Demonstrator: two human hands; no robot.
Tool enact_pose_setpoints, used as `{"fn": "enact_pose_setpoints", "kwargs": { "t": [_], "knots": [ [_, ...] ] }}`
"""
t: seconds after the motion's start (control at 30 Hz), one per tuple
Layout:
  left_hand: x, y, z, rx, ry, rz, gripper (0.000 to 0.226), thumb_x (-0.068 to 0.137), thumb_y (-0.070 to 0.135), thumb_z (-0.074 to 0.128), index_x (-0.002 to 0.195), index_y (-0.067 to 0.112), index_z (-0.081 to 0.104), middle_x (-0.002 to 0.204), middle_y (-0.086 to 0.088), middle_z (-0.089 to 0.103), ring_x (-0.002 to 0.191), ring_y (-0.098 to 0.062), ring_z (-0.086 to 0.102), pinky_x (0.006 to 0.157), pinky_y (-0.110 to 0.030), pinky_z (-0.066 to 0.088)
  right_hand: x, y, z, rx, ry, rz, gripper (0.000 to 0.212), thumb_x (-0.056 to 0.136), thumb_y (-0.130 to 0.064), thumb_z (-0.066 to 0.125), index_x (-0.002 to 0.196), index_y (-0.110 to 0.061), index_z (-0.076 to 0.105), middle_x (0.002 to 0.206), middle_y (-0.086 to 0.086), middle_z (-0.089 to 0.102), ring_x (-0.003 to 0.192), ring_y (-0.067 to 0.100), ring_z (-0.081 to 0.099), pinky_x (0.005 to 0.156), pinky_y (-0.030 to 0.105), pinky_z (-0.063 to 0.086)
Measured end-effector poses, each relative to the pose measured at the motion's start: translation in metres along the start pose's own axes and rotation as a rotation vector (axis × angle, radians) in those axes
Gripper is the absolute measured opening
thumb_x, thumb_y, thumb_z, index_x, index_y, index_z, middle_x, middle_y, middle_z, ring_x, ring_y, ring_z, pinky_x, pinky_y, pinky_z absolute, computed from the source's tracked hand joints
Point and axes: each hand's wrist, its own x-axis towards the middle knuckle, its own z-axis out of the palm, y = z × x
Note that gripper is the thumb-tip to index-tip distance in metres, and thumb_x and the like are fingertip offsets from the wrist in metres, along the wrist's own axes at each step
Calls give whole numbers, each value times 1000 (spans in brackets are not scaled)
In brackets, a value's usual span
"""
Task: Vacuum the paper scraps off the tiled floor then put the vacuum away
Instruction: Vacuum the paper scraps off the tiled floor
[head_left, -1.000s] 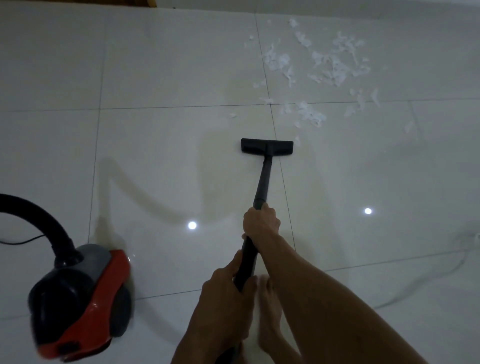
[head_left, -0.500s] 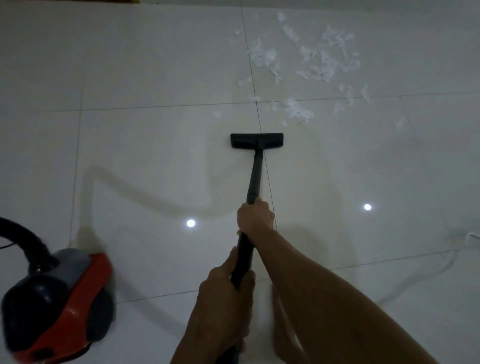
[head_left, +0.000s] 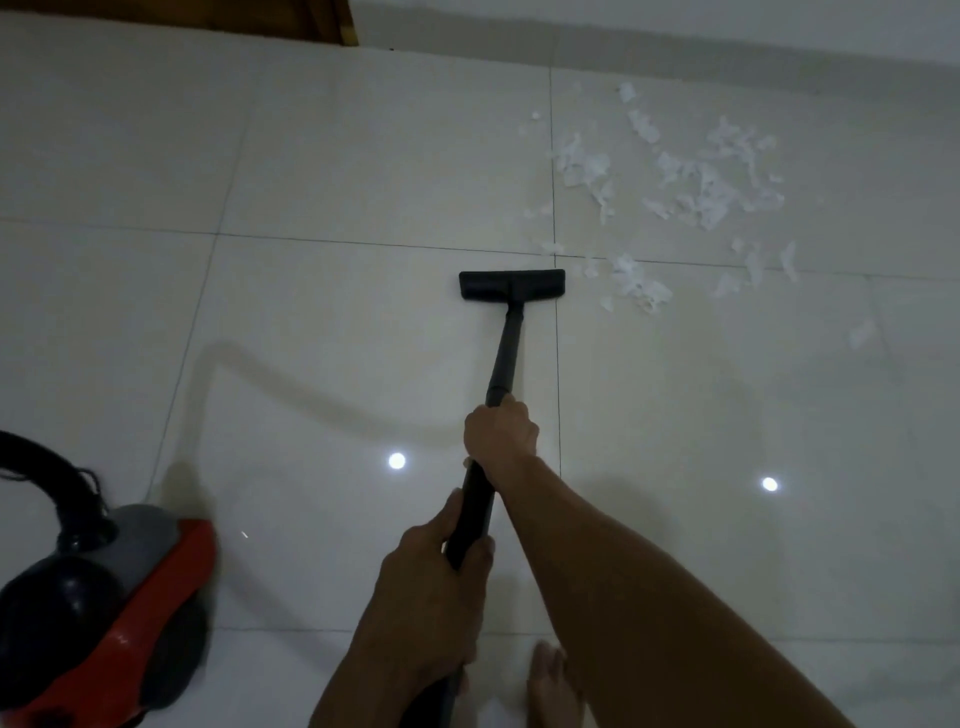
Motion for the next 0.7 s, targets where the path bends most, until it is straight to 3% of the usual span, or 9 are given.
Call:
{"fn": "enact_pose_setpoints", "kwargs": {
  "t": [0.1,0.2,0.37,0.43,0.47,0.53,0.63,0.7],
  "knots": [
    [21,13,-9,-11,-7,30,49,98,34,51,145,34,38,60,11,48,49,-9,51,71,-30,57,18,-20,-3,87,9,52,37,95,-13,48,132,-8,47,104,12,61,81,27,70,68,38,62],
    [48,28,-22,-5,-2,41,50,98,35,51,146,34,38,64,8,53,52,-11,54,70,-28,57,38,-45,-9,106,5,48,37,95,-15,47,132,-9,47,96,6,55,88,29,69,76,40,61],
    [101,59,-47,19,-26,39,54,97,38,50,148,37,32,84,-8,69,72,-22,69,77,-33,58,76,-96,-20,143,70,92,41,98,-18,48,138,-13,45,93,7,57,74,24,70,67,40,63],
    [119,73,-58,39,-47,48,53,98,38,49,148,38,32,79,-5,68,66,-19,68,64,-22,55,93,-113,-25,128,82,81,42,98,-18,48,139,-12,45,88,4,54,69,20,68,58,32,60],
    [127,81,-63,44,-55,56,52,98,37,49,147,38,31,70,1,62,55,-13,62,52,-14,50,101,-120,-27,105,92,76,42,98,-18,47,139,-11,44,83,1,50,64,16,63,48,26,53],
    [142,96,-74,32,-63,58,52,99,34,49,147,38,32,60,7,53,40,-8,51,39,-9,38,116,-135,-32,44,98,62,40,99,-17,47,138,-9,45,77,-2,43,57,10,52,40,19,36],
    [166,111,-85,-53,-101,27,52,98,33,51,146,41,33,55,3,54,34,-9,52,40,-16,43,139,-156,-38,-23,110,28,37,100,-17,45,135,-7,46,93,3,52,64,12,53,47,19,34],
    [183,119,-90,-92,-119,10,52,97,35,52,145,43,33,56,0,55,39,-14,56,44,-26,50,153,-170,-42,-58,69,4,35,101,-16,38,132,-4,50,120,12,54,98,24,57,70,21,34]
  ]
}}
